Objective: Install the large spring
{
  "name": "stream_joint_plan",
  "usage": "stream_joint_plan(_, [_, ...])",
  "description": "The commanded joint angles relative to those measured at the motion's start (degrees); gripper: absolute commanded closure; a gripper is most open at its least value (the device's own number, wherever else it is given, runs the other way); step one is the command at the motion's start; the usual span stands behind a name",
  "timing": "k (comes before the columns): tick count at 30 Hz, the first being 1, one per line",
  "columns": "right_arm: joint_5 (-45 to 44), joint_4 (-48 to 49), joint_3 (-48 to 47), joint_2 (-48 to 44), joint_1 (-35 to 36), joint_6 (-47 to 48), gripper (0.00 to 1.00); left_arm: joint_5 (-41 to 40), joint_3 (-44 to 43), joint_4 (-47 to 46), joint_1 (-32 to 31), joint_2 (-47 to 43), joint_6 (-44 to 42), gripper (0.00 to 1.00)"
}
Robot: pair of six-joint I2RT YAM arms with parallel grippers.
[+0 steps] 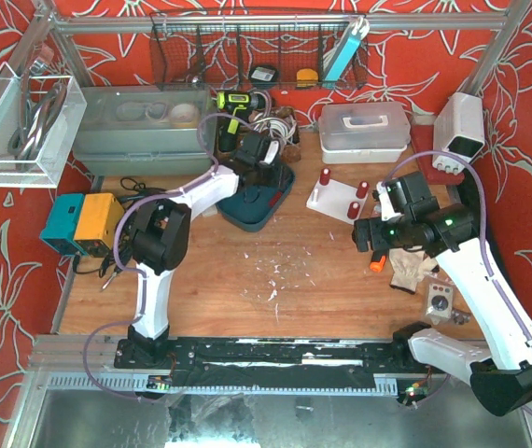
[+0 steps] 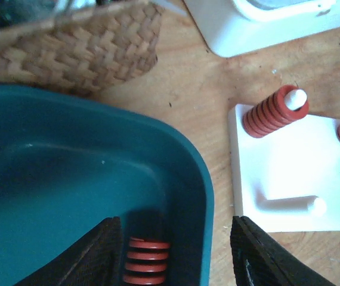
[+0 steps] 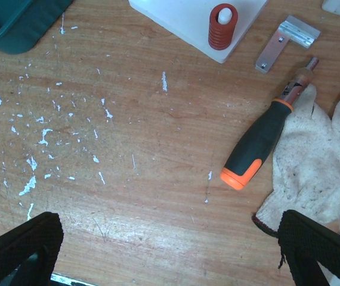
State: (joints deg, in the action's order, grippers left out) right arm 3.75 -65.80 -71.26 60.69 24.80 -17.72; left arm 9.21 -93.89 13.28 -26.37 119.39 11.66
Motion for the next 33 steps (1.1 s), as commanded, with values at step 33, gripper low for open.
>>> stream_joint_plan(33, [-0.84,-1.93,-2.08,0.92,0.21,-4.6,0.01,13.42,-4.35,18.37,4.75,8.81,-14.74,0.54])
